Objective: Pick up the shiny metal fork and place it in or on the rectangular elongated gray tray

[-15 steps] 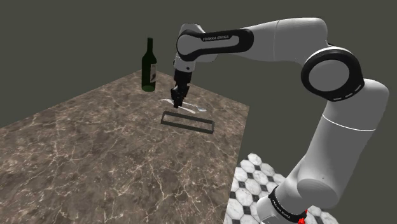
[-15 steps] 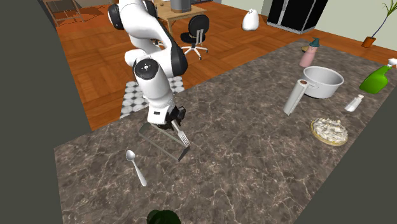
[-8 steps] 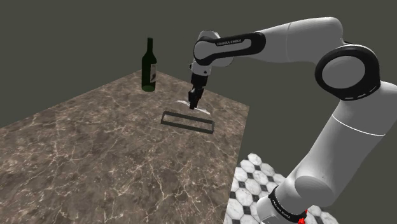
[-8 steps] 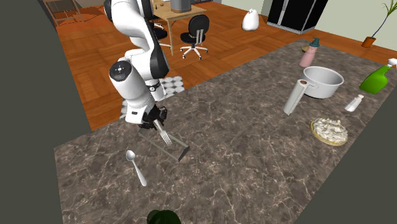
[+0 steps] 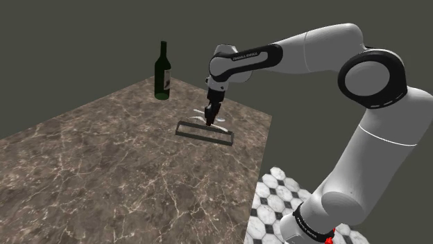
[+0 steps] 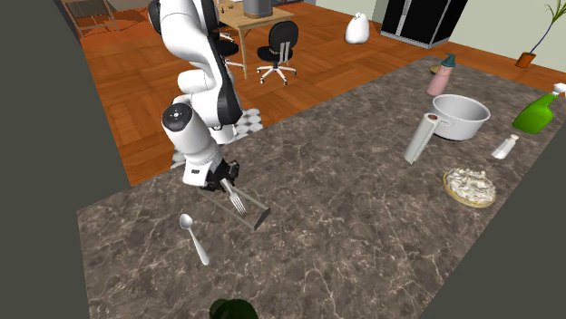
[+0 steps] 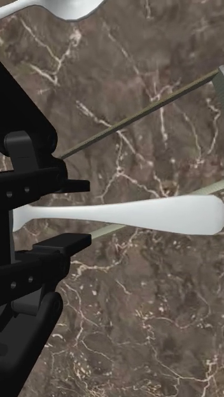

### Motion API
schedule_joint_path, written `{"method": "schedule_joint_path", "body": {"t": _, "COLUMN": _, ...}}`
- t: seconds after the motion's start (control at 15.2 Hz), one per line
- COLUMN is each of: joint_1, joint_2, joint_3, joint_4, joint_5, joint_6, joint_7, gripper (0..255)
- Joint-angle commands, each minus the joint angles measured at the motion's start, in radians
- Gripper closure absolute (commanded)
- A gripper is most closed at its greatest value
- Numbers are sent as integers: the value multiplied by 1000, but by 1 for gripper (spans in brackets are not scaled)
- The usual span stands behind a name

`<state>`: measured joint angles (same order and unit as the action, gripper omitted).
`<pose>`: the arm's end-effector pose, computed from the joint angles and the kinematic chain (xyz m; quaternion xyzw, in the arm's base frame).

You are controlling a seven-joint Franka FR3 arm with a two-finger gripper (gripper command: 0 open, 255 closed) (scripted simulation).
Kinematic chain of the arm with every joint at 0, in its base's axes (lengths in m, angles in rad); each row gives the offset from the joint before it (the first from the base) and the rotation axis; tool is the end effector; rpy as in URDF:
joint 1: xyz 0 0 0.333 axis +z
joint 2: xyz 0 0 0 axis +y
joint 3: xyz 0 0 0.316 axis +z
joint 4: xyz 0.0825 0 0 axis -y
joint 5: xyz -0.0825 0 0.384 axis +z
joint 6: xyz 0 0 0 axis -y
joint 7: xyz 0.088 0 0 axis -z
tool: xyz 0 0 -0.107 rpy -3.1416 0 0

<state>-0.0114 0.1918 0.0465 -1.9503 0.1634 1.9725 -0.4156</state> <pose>0.5773 0.0299 0.3698 -0.9762 -0.1846 0.0684 0.0912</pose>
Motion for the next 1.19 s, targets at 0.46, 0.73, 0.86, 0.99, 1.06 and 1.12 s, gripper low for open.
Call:
{"method": "schedule_joint_path", "body": {"t": 0.46, "joint_1": 0, "joint_2": 10, "joint_3": 0, "joint_4": -14, "joint_5": 1, "joint_6": 25, "joint_7": -4, "gripper": 255}}
{"method": "schedule_joint_path", "body": {"t": 0.73, "joint_1": 0, "joint_2": 11, "joint_3": 0, "joint_4": -14, "joint_5": 1, "joint_6": 25, "joint_7": -4, "gripper": 0}}
{"method": "schedule_joint_path", "body": {"t": 0.86, "joint_1": 0, "joint_2": 11, "joint_3": 0, "joint_4": -14, "joint_5": 1, "joint_6": 25, "joint_7": -4, "gripper": 0}}
{"method": "schedule_joint_path", "body": {"t": 0.99, "joint_1": -5, "joint_2": -4, "joint_3": -4, "joint_4": 35, "joint_5": -3, "joint_6": -40, "joint_7": -1, "gripper": 0}}
{"method": "schedule_joint_path", "body": {"t": 1.06, "joint_1": -7, "joint_2": -10, "joint_3": -6, "joint_4": 62, "joint_5": -5, "joint_6": -72, "joint_7": 0, "gripper": 0}}
{"method": "schedule_joint_path", "body": {"t": 1.12, "joint_1": -9, "joint_2": -13, "joint_3": -7, "joint_4": 84, "joint_5": -7, "joint_6": -98, "joint_7": 1, "gripper": 0}}
